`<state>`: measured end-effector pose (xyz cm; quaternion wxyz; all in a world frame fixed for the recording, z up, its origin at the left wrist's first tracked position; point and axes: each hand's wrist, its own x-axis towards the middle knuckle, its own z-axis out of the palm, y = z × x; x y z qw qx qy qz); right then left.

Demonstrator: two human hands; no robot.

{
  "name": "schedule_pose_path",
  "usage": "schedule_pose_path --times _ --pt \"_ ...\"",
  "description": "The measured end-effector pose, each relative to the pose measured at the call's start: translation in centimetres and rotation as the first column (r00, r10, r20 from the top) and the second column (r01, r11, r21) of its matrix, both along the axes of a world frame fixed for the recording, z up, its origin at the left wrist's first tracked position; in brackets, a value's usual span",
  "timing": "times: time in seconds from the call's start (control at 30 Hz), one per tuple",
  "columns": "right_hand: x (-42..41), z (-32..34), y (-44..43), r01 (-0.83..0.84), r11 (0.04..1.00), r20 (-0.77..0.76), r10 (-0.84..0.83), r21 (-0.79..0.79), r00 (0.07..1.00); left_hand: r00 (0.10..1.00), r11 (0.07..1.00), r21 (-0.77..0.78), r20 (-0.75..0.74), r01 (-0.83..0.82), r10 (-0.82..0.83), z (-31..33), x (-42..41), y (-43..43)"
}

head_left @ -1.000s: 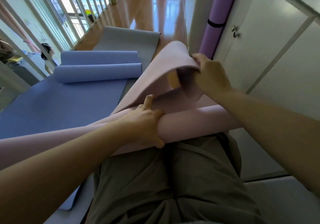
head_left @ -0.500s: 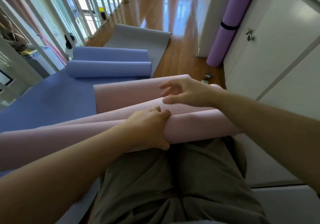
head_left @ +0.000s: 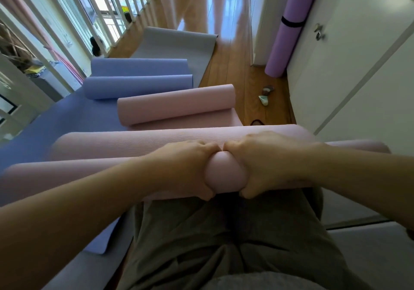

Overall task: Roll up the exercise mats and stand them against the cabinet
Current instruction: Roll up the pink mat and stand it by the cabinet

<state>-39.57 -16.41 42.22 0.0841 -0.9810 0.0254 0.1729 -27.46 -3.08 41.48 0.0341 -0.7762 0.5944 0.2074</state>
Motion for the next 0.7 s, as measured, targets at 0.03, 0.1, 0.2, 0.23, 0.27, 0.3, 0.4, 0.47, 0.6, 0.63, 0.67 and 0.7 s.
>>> schedule_pose_path --times 0.03,0.1,0.2,0.23,0.27,0.3,0.4,0.47,0.6,0.63,0.67,0.7 --pt "-0.2 -0.3 0.4 -0.003 1.0 -0.014 0.004 0.007 1.0 1.0 1.0 -0.001 0.019 -0.005 0.005 -0.4 -0.4 0.7" --pt "-0.5 -1.0 0.8 0.006 1.0 -0.025 -0.006 0.029 1.0 0.997 1.0 -0.027 0.07 -0.006 0.008 -1.1 -1.1 1.9" --pt "-0.2 -1.7 0.5 -0.006 0.998 -0.05 0.009 0.058 0.999 0.992 0.996 -0.086 0.12 -0.015 0.026 -1.4 -1.4 2.7" --pt "0.0 -1.7 0.3 -0.017 0.997 -0.063 0.022 0.07 0.998 0.992 0.995 -0.096 0.121 -0.027 0.039 -1.3 -1.5 2.8" --pt "0.2 -1.7 0.1 -0.021 0.996 -0.081 0.029 0.092 0.996 0.991 0.994 -0.103 0.123 -0.04 0.052 -1.3 -1.6 2.8" --pt "0.4 -1.7 0.0 -0.02 0.992 -0.099 0.033 0.123 0.995 0.989 0.993 -0.11 0.133 -0.049 0.063 -1.4 -1.9 2.9" --pt "1.0 -1.8 -0.4 0.005 0.975 -0.16 0.031 0.223 0.987 0.977 0.987 -0.147 0.196 -0.056 0.085 -1.7 -2.4 3.4" --pt "1.5 -1.9 -0.7 0.038 0.963 -0.205 0.018 0.268 0.979 0.971 0.987 -0.145 0.219 -0.068 0.099 -1.9 -2.5 3.5" --pt "0.7 -1.5 -0.8 0.039 0.99 -0.153 -0.018 0.136 0.988 0.981 0.993 -0.05 0.155 -0.109 0.116 -1.6 -1.4 2.3" --pt "0.0 -1.4 -0.5 0.028 0.998 -0.089 -0.023 0.051 0.996 0.986 0.993 -0.023 0.122 -0.113 0.115 -1.5 -0.9 1.8" --pt "-0.7 -1.5 -0.2 0.017 1.0 -0.017 -0.017 -0.026 1.0 0.99 0.993 0.007 0.077 -0.116 0.116 -1.5 -0.4 1.4" --pt "-1.3 -1.8 0.2 0.015 0.998 0.053 -0.012 -0.066 0.999 0.993 0.992 0.047 0.018 -0.118 0.117 -1.4 0.2 1.0"
